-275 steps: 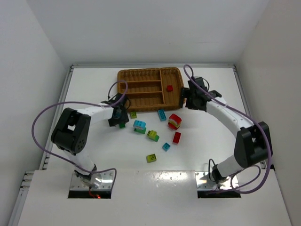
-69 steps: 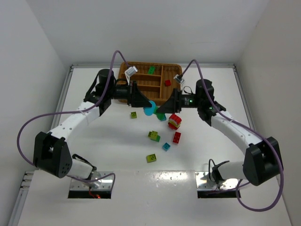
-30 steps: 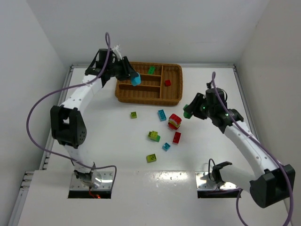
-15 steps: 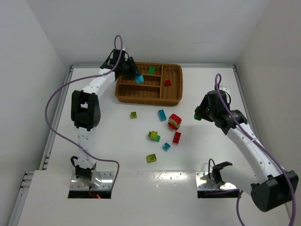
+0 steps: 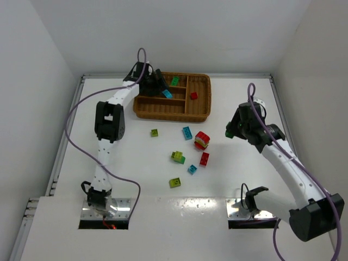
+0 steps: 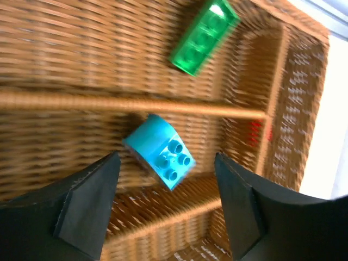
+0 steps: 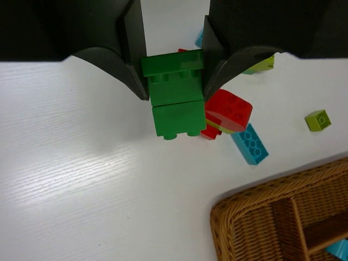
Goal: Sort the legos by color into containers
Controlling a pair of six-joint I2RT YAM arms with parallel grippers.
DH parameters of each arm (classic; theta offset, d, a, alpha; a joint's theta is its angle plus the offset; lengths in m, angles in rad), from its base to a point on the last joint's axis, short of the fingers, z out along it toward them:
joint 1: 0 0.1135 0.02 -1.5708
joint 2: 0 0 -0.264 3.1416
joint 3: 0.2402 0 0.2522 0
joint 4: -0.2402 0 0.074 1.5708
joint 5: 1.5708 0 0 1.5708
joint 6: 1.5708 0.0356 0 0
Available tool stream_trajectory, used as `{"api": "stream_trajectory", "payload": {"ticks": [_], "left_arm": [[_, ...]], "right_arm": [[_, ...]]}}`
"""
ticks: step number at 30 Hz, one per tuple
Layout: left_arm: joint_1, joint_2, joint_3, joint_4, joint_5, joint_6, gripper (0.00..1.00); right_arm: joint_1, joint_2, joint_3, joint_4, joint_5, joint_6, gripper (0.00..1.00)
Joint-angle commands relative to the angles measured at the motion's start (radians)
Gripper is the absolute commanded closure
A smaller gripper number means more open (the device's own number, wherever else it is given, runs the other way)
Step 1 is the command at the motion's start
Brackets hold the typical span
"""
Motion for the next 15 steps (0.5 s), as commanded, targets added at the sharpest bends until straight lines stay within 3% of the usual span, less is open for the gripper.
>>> {"api": "stream_trajectory", "payload": {"ticks": [1, 5, 6, 8, 12, 15], "left_arm": [[0.006, -0.111, -0.05, 0.021, 0.138, 0.045, 0.23], [-0.038, -0.339, -0.267, 0.021, 0.197, 0.17, 0.23], [-0.048, -0.382, -0.315, 0.021, 0.258, 0.198, 0.23], [-0.077, -0.491, -0.406, 0.021, 0.35, 0.285, 0.23], [-0.1, -0.644, -0.678, 0.051, 0.676, 0.394, 0.19], [-0.137, -0.734, -0.783, 0.076, 0.819, 0.453, 0.16]], "right_arm": [[-0.002, 0.021, 0.04, 0.043, -0.038, -0.02, 0.93], [-0.011, 0.033, 0.014, 0.18, -0.32, -0.119, 0.93], [-0.011, 0.043, 0.014, 0.217, -0.496, -0.142, 0.93], [-0.011, 0.07, 0.014, 0.277, -0.648, -0.189, 0.93], [-0.011, 0.139, 0.036, 0.325, -1.024, -0.22, 0.93], [-0.011, 0.15, 0.013, 0.392, -1.111, -0.2, 0.93]]}}
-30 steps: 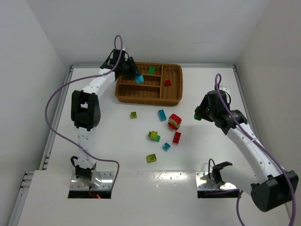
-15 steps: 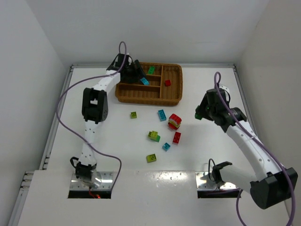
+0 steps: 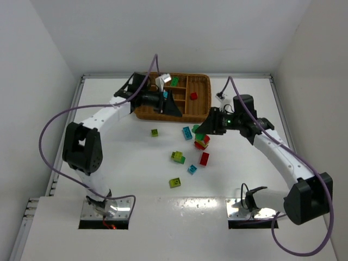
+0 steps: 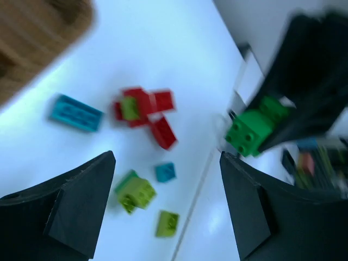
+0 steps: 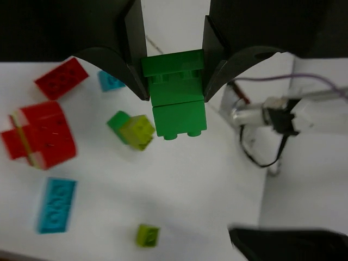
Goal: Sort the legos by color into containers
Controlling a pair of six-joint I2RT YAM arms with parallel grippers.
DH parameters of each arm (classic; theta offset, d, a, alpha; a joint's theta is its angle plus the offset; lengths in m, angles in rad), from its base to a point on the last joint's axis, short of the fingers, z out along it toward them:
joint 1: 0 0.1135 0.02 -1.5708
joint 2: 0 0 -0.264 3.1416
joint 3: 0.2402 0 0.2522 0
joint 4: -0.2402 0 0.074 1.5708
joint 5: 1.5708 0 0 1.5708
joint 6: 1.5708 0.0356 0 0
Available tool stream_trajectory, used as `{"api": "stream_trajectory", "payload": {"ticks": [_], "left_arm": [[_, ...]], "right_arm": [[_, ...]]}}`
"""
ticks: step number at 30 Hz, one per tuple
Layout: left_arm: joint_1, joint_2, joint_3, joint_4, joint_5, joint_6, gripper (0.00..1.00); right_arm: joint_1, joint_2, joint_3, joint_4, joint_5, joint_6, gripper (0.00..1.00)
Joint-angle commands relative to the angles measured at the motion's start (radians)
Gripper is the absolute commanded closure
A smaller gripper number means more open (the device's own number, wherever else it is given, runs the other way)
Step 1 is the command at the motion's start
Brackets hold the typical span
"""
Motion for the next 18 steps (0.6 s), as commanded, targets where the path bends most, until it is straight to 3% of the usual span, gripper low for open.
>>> {"api": "stream_trajectory", "payload": {"ticks": [1, 6, 9, 18], "left_arm": [[-0.03, -0.065, -0.105, 0.017, 0.278, 0.13, 0.16], [-0.087, -0.098, -0.138, 0.017, 0.329, 0.167, 0.16], [-0.107, -0.098, -0.138, 0.017, 0.433, 0.204, 0.16], [-0.156, -0.127, -0.138, 0.017, 0.584, 0.301, 0.16]], "right_arm": [[-0.001, 0.001, 0.001, 0.162, -0.32, -0.013, 0.93], [0.009, 0.019, 0.011, 0.195, -0.393, -0.013, 0.93], [0.009, 0.028, 0.03, 0.195, -0.439, -0.025, 0.91], [0.009, 0.037, 0.03, 0.158, -0.463, -0.045, 0.9]]}}
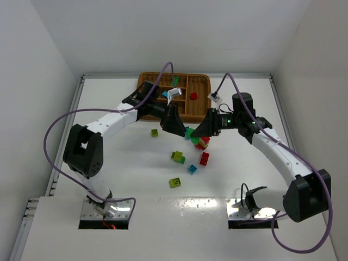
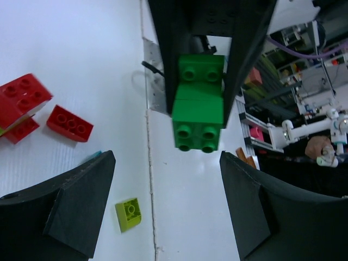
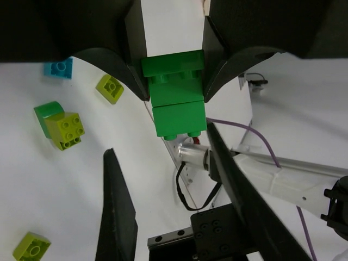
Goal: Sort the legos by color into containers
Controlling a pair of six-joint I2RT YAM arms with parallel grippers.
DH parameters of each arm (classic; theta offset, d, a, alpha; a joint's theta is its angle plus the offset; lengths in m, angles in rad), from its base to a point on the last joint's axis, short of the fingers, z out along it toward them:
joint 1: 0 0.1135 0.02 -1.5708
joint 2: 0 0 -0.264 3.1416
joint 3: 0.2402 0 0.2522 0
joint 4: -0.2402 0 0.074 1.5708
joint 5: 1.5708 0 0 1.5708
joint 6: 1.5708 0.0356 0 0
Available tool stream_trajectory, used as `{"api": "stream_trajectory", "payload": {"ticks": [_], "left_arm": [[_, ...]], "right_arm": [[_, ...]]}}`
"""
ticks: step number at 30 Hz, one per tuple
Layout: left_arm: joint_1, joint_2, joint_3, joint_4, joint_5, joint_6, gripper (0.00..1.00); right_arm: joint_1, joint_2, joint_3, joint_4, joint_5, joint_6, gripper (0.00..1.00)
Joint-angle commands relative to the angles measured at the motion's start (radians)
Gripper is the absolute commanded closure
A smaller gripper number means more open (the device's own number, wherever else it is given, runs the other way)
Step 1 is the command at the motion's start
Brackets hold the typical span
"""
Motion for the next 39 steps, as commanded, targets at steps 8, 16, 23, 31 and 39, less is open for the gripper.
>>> {"api": "stream_trajectory", "payload": {"ticks": [8, 16, 23, 31, 39], "left_arm": [[-0.057, -0.058, 0.024, 0.032, 0.145, 0.096, 0.16], [-0.086, -0.047, 0.056, 0.032, 0.154, 0.085, 0.27], [-0.095, -0.038, 0.075, 0.032, 0.133, 0.067, 0.52], [-0.083, -0.038, 0.057, 0.032, 0.133, 0.067, 0.94], [-0.027, -0.049, 0.056, 0.032, 0.123, 0.067, 1.0]], "right_arm": [[0.003, 0.013, 0.031, 0.027, -0.028, -0.026, 0.9], [0.034, 0.031, 0.04, 0.007, 0.001, -0.026, 0.89], [0.063, 0.041, 0.049, -0.002, 0.03, -0.035, 0.89], [0.054, 0.008, 0.008, -0.011, 0.047, -0.035, 0.88], [0.045, -0.051, -0.061, -0.028, 0.081, -0.034, 0.86]]}}
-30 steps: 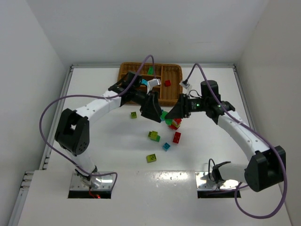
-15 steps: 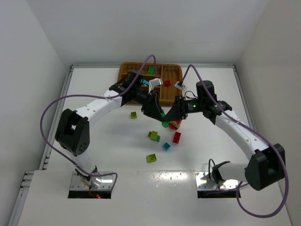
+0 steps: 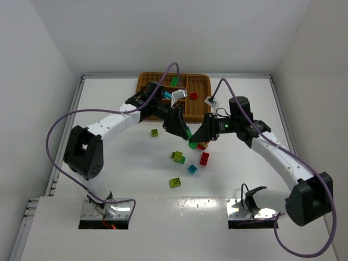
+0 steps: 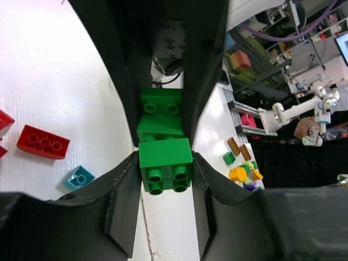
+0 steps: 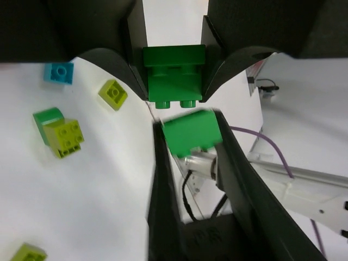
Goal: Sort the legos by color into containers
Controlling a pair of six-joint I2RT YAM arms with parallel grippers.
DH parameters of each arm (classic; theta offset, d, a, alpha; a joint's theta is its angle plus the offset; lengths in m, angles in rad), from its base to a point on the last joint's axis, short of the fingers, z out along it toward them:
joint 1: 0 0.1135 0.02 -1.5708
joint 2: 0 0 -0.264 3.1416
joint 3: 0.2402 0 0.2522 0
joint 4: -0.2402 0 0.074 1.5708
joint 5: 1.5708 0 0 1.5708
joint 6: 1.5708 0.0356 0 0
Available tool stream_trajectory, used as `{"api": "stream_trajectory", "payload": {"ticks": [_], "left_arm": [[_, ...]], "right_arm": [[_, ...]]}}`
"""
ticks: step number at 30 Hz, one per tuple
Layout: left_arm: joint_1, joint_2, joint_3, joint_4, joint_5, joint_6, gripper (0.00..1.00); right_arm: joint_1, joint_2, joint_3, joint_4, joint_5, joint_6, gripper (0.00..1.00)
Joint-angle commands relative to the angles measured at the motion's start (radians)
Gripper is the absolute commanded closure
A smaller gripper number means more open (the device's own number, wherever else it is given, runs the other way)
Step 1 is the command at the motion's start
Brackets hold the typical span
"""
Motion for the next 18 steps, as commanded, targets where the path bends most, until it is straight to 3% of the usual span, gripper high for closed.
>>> {"api": "stream_trajectory", "payload": {"ticks": [1, 8, 11, 12, 13, 14, 15, 16, 18], "left_arm": [[0.032, -0.036, 0.029, 0.045, 0.052, 0.029, 1.0], [0.06, -0.036, 0.011, 0.045, 0.043, 0.029, 1.0], [0.071, -0.026, 0.029, 0.045, -0.066, -0.03, 1.0], [0.071, -0.026, 0.048, 0.045, -0.142, -0.069, 1.0], [0.084, -0.016, 0.048, 0.045, -0.324, -0.11, 1.0], [0.107, 0.007, 0.064, 0.057, -0.437, -0.224, 1.0], [0.12, 0.027, 0.092, 0.047, -0.553, -0.277, 1.0], [0.13, 0.053, 0.123, 0.009, -0.771, -0.319, 1.0], [0.14, 0.13, 0.198, -0.086, -1.019, -0.399, 1.0]], "right_arm": [[-0.01, -0.026, -0.036, -0.016, 0.042, 0.003, 0.86], [-0.028, -0.037, -0.056, -0.016, 0.03, 0.003, 0.86], [-0.028, -0.037, -0.045, -0.051, 0.114, 0.003, 0.86], [-0.028, -0.037, -0.027, -0.077, 0.252, 0.016, 0.86], [-0.028, -0.025, -0.015, -0.111, 0.339, 0.016, 0.86], [-0.028, -0.025, 0.008, -0.175, 0.529, 0.041, 0.86], [-0.028, -0.025, 0.018, -0.206, 0.628, 0.058, 0.86], [-0.028, -0.025, 0.018, -0.228, 0.718, 0.076, 0.86], [-0.019, -0.058, 0.027, -0.263, 0.89, 0.118, 0.86]]}}
